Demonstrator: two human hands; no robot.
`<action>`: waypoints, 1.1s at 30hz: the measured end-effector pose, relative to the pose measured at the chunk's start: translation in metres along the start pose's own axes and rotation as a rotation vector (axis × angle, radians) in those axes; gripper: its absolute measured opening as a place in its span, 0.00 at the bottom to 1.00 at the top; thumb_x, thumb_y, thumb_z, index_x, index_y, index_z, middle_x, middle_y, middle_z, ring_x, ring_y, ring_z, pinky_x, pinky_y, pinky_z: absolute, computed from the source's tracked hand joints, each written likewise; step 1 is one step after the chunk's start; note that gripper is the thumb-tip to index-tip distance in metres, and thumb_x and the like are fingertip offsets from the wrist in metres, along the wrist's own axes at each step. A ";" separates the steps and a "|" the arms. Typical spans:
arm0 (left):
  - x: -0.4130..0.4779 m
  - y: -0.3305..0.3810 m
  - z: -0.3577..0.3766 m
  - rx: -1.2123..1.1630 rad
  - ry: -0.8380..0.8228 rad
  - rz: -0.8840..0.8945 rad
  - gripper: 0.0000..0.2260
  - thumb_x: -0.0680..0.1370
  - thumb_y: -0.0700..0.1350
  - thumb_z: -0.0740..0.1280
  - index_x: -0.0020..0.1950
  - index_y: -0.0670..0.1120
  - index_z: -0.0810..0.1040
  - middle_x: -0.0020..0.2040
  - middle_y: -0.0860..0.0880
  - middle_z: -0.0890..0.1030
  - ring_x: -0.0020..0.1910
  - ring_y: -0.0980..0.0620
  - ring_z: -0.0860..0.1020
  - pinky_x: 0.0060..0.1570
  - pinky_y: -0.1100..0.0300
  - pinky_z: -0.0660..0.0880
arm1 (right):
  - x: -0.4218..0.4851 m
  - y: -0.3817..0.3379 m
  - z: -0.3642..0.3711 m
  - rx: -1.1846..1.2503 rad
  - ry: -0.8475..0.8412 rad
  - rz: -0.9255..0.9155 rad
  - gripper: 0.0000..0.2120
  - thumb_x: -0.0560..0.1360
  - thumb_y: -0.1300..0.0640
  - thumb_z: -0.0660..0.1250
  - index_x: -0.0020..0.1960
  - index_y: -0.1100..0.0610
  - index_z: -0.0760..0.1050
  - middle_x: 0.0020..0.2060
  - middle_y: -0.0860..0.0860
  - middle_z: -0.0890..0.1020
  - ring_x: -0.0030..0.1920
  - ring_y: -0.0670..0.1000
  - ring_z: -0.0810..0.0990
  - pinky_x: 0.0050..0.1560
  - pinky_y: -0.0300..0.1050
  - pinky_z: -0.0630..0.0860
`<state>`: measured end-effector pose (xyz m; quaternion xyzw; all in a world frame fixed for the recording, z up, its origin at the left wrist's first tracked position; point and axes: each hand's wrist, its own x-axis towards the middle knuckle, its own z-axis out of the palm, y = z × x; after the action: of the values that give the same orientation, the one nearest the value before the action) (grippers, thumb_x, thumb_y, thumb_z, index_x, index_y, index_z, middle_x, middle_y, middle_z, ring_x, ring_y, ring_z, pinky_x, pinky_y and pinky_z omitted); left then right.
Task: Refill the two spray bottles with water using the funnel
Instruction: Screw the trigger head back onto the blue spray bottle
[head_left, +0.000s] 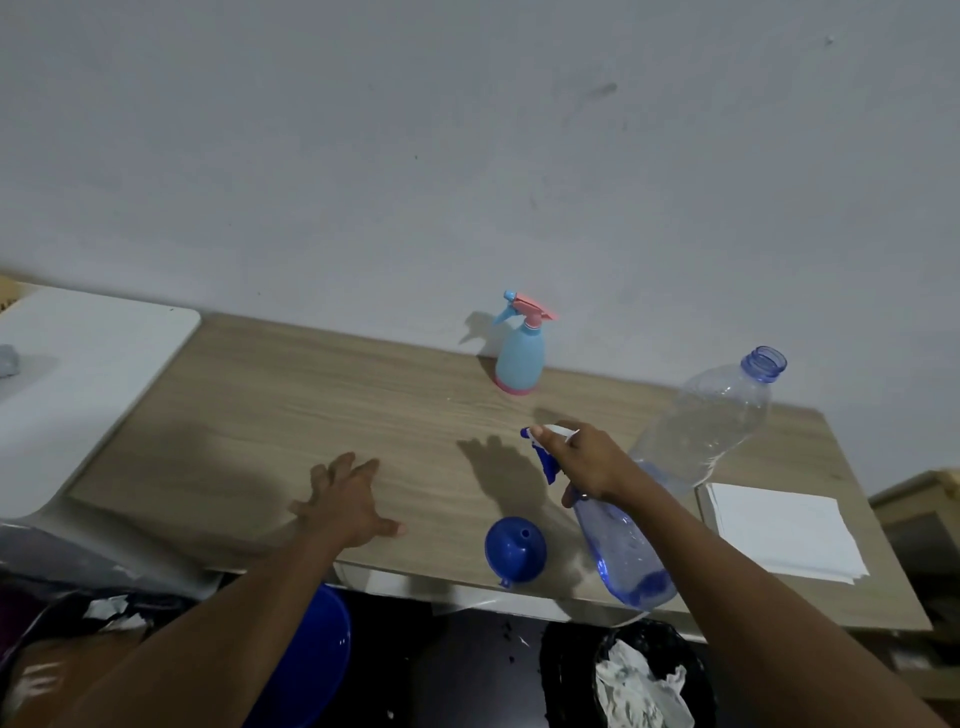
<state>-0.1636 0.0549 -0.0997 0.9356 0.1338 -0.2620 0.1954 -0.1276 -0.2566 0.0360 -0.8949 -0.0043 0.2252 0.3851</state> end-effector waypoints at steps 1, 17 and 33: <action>0.000 0.000 0.000 0.000 0.000 0.003 0.57 0.59 0.71 0.76 0.80 0.59 0.50 0.81 0.53 0.45 0.78 0.40 0.44 0.69 0.25 0.53 | 0.001 0.000 0.000 0.026 0.028 -0.010 0.15 0.81 0.37 0.57 0.48 0.46 0.74 0.39 0.58 0.81 0.30 0.58 0.85 0.38 0.45 0.75; 0.044 0.011 -0.022 0.215 -0.143 0.160 0.70 0.49 0.69 0.79 0.78 0.62 0.35 0.78 0.56 0.30 0.77 0.40 0.30 0.68 0.23 0.44 | 0.114 -0.097 -0.003 0.077 0.422 -0.362 0.09 0.78 0.52 0.70 0.47 0.58 0.82 0.39 0.51 0.81 0.37 0.45 0.75 0.39 0.40 0.69; 0.052 0.010 -0.021 0.202 -0.086 0.143 0.70 0.47 0.67 0.80 0.79 0.63 0.39 0.79 0.58 0.33 0.78 0.39 0.33 0.66 0.21 0.47 | 0.201 -0.142 0.024 -0.337 0.391 -0.325 0.13 0.77 0.54 0.69 0.60 0.56 0.75 0.51 0.55 0.83 0.50 0.57 0.81 0.50 0.57 0.80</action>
<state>-0.1079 0.0628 -0.1085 0.9456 0.0312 -0.2992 0.1236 0.0671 -0.1038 0.0392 -0.9602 -0.1106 -0.0199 0.2555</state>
